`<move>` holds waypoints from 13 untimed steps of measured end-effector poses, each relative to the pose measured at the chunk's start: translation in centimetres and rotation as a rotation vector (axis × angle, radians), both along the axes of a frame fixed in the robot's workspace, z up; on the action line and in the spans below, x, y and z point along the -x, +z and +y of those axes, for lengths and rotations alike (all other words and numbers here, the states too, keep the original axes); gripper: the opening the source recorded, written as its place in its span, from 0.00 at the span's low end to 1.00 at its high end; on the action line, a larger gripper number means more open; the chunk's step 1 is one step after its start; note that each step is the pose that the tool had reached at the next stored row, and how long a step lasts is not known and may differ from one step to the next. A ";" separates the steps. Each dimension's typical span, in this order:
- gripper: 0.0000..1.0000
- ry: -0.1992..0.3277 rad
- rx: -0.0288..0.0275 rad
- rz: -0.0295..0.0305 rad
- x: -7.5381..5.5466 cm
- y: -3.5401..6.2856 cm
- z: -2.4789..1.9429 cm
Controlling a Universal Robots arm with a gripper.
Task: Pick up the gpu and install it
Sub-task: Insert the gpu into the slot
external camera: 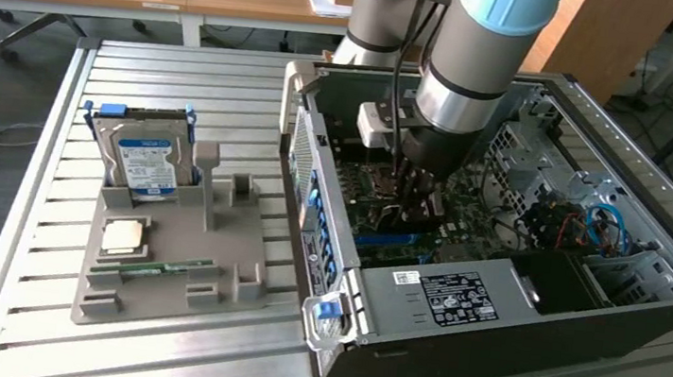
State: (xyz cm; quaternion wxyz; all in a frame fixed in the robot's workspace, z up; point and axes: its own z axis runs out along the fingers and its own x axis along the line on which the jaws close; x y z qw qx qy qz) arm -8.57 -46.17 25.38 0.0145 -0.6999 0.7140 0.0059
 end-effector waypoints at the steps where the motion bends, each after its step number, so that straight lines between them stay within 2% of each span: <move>1: 0.26 0.000 -0.0001 -0.0001 0.0 -0.01 0.00; 13: 0.26 0.000 -0.0001 -0.0001 0.0 -0.44 0.00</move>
